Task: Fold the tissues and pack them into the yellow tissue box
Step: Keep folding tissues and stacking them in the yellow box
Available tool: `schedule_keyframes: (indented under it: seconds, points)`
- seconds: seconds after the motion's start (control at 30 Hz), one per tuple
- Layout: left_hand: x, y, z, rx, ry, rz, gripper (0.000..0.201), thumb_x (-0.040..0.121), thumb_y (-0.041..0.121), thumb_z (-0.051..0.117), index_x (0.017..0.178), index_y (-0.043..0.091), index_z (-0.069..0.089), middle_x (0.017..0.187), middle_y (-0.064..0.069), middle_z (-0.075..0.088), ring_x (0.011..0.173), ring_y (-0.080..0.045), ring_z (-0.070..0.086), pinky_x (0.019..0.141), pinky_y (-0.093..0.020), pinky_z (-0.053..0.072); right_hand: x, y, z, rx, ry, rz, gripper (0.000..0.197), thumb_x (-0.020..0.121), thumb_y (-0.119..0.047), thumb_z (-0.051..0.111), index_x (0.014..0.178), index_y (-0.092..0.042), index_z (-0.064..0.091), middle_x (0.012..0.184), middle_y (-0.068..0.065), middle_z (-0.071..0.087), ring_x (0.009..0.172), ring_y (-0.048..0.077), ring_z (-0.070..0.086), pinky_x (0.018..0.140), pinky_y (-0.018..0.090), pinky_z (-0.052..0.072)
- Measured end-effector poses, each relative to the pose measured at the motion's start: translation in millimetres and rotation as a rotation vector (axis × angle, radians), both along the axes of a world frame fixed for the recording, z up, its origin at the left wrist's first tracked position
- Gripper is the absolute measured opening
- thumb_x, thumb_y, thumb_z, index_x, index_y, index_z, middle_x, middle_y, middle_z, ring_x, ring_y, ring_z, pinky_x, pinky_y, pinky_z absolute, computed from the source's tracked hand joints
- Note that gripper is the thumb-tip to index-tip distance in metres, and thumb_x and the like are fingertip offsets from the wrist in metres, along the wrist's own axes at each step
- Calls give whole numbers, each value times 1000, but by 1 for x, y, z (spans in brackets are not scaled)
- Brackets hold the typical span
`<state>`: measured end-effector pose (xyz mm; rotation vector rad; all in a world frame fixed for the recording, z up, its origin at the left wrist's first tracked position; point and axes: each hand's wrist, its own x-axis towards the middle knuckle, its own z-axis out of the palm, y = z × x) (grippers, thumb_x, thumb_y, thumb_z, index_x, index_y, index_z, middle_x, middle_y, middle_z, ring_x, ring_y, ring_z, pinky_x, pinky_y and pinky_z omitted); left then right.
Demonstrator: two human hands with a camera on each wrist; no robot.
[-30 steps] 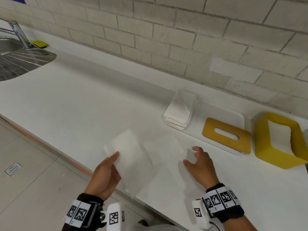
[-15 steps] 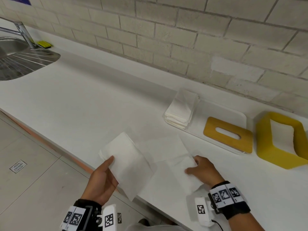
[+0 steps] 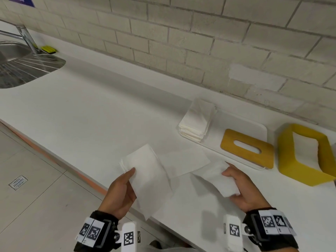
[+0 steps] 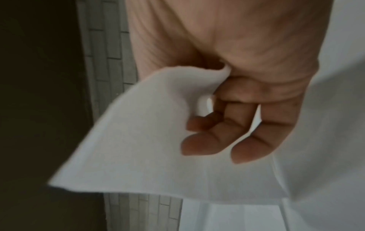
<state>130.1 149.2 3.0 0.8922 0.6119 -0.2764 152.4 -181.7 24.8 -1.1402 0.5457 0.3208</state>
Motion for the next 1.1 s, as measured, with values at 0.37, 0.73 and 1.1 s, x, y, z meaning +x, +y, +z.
schedule_keyframes:
  seconds: [0.37,0.73,1.1]
  points:
    - [9,-49,16,-40,4,-200,38,104,26,53,130,3,66,124,-18,73,107,-31,73,90,-43,61,-21,34,60,289,-447,200,85,45,-25,91,126,-35,70,130,8,69,110,30,70,85,43,60]
    - [11,-62,35,-164,-130,-239,39,99,28,52,122,7,75,127,-19,71,110,-31,73,103,-49,53,-30,63,30,-110,-336,356,55,80,-9,63,127,-38,66,128,2,70,119,25,66,102,43,51]
    - [5,-66,36,-231,-158,-244,45,97,34,47,125,11,74,132,-18,69,117,-31,70,104,-48,50,-24,70,32,-375,-334,360,42,95,-11,67,130,-33,61,120,-7,73,113,14,69,101,45,55]
